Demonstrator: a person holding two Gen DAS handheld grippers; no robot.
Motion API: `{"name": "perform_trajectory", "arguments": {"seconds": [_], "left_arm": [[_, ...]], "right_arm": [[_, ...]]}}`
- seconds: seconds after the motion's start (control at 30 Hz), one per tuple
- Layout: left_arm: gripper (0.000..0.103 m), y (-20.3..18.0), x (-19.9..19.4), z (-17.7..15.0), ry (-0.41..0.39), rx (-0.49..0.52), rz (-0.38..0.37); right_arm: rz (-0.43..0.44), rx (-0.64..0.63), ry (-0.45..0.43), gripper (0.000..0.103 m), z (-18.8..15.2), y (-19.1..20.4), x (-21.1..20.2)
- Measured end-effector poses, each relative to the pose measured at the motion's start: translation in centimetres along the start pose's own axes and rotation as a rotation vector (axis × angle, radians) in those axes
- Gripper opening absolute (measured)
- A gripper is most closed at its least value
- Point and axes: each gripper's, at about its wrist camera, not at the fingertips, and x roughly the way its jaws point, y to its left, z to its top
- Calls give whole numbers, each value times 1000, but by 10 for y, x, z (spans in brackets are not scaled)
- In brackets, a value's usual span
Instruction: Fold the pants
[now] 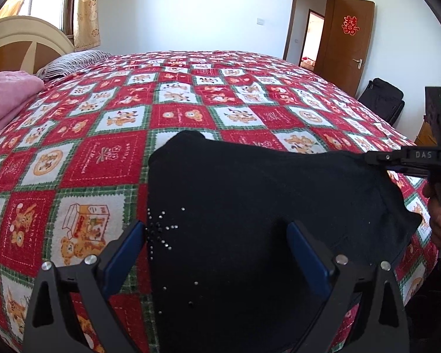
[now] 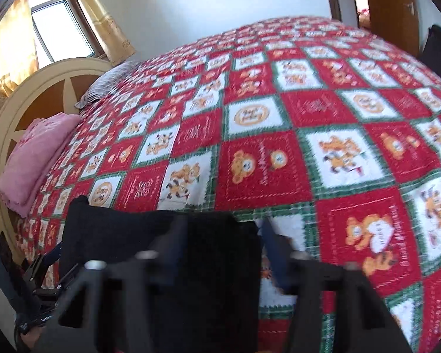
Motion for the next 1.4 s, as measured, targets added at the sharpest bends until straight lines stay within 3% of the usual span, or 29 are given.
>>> {"name": "perform_trajectory", "arguments": {"seconds": [0.17, 0.3, 0.4, 0.53, 0.7, 0.93, 1.0, 1.03, 1.27, 1.4], "left_arm": [[100, 0, 0, 0, 4, -6, -4], [100, -2, 0, 0, 6, -4, -7], [100, -3, 0, 0, 9, 1, -7], [100, 0, -3, 1, -2, -13, -2], [100, 1, -4, 1, -5, -21, -2], [100, 5, -5, 2, -10, -33, 0], [100, 7, -6, 2, -14, -45, 2], [100, 8, -6, 2, -15, -50, -1], [100, 10, -6, 2, -19, -54, 2], [100, 12, -1, 0, 0, -57, -3]], "right_arm": [[-6, 7, -8, 18, -4, -8, -2], [-25, -19, -31, 16, -10, -8, -11], [-14, -18, -41, 17, -11, -10, -10], [43, 33, -46, 30, -20, -11, -31], [84, -43, -50, 32, -51, 9, -71], [6, -37, 51, 32, -76, 4, -49], [36, -16, 65, 23, -79, -1, -47], [35, -30, 60, 9, -80, 0, -49], [61, -60, 20, 8, -82, 1, -71], [52, -48, 81, 9, -87, -11, -48]]}}
